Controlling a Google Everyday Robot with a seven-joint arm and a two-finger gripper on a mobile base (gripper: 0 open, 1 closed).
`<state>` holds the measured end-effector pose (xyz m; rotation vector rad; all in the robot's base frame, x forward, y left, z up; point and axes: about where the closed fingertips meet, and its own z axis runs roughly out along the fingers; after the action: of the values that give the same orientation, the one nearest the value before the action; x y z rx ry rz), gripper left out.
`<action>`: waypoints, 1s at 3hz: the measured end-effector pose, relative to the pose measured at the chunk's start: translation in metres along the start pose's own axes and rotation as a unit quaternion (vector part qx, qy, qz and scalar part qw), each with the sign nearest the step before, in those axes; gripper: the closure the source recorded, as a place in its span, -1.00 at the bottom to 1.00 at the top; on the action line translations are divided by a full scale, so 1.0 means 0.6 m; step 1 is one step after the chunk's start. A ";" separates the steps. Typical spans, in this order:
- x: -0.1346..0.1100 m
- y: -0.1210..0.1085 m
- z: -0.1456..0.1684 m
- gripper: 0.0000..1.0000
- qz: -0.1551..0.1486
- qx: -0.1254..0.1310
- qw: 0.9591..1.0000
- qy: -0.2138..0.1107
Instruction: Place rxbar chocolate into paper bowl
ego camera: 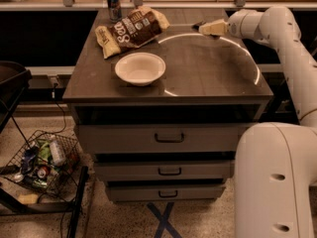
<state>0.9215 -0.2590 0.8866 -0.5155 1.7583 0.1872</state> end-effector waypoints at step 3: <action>0.023 0.022 0.031 -1.00 -0.005 -0.023 0.999 0.022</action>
Offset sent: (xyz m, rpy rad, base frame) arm 0.0226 0.0032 -0.0076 -0.0564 0.0325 0.0277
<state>0.9300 -0.2435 0.8667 -0.5657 1.7979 0.2097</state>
